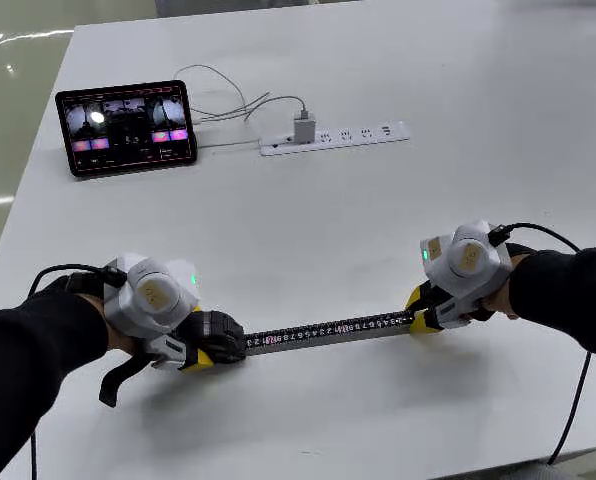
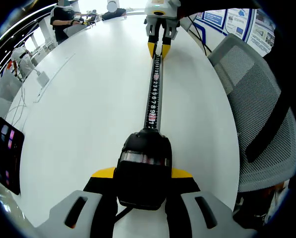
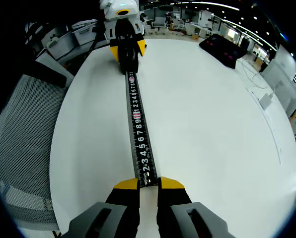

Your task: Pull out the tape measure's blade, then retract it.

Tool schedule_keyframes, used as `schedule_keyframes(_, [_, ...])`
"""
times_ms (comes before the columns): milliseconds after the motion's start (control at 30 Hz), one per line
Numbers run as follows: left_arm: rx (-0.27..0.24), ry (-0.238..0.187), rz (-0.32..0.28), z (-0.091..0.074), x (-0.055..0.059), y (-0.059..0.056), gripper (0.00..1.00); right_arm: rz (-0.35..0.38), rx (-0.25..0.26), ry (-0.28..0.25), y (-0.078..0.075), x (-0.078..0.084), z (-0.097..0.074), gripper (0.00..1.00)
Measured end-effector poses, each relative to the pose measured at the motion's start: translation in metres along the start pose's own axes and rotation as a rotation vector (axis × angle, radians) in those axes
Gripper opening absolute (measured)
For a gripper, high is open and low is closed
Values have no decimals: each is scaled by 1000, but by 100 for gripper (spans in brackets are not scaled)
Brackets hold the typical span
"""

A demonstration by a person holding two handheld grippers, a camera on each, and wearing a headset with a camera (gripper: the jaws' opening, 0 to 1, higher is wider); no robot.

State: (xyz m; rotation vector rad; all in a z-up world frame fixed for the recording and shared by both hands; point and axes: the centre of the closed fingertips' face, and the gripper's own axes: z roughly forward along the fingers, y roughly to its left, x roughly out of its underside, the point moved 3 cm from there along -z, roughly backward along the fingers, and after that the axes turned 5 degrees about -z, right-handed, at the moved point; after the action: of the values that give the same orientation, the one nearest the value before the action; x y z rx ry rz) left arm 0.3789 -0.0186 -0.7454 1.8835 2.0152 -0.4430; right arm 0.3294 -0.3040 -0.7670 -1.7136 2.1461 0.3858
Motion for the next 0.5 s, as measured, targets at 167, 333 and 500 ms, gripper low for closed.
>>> schedule_keyframes(167, [-1,0,0,0,0,0,31,4,1,6,0,3,-1,8])
schedule_keyframes(333, [-2,0,0,0,0,0,31,13,0,4,-1,3,-1,8])
schedule_keyframes(500, [-3,-1,-2,0,0,0,31,15,0,10,-1,1,0,9])
